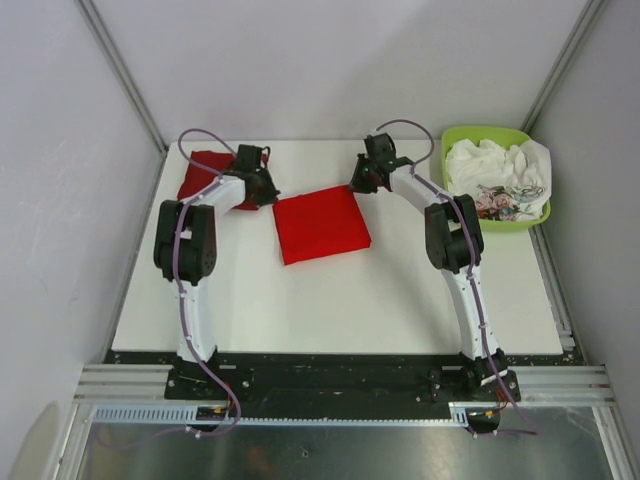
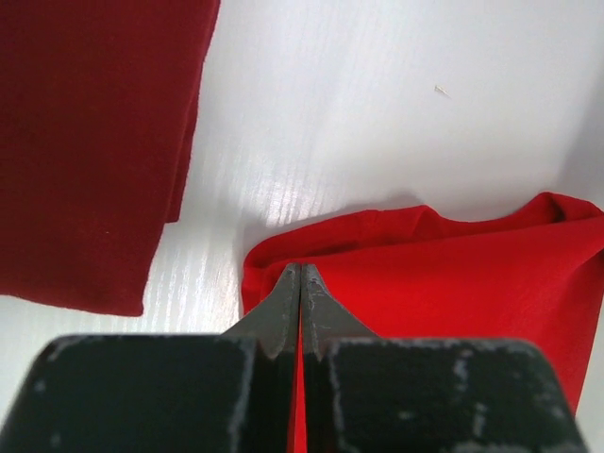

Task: Fold and stack the t-shirts
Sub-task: Fold the long partially folded tshirt into a neat square

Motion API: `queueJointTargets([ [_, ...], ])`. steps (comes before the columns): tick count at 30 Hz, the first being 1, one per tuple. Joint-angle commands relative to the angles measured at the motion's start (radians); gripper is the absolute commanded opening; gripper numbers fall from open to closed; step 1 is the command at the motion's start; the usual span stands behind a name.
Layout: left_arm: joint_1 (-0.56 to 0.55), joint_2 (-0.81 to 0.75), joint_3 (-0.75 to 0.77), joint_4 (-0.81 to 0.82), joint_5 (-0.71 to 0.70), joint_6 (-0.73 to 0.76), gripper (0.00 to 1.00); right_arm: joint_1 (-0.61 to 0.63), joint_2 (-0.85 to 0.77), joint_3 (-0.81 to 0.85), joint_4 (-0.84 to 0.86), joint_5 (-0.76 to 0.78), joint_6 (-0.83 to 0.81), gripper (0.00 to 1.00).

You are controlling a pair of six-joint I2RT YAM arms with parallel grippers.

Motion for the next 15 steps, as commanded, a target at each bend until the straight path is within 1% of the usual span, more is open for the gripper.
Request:
queueJointTargets([
  [1,0.017,-0.03,0.022,0.012,-0.031,0.04,0.0,0.001,-0.07,0.021,0.016,-0.005,0.014,0.16],
  [15,0.025,-0.003,-0.005,0.012,-0.047,0.067,0.0,0.01,-0.061,0.011,0.059,-0.016,0.051,0.16],
])
